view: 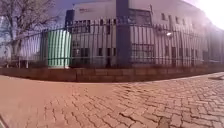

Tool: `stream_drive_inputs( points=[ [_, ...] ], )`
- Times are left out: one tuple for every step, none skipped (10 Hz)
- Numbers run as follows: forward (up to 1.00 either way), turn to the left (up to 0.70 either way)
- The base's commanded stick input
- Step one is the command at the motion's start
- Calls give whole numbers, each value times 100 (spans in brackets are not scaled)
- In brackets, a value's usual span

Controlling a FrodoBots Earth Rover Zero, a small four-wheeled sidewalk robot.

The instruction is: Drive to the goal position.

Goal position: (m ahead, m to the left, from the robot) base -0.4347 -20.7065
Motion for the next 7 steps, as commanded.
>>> stream_drive_inputs(
  points=[
    [-100,27],
    [-100,27],
    [-100,27],
    [-100,27],
    [-100,27],
    [-100,27],
    [-100,27]
  ],
)
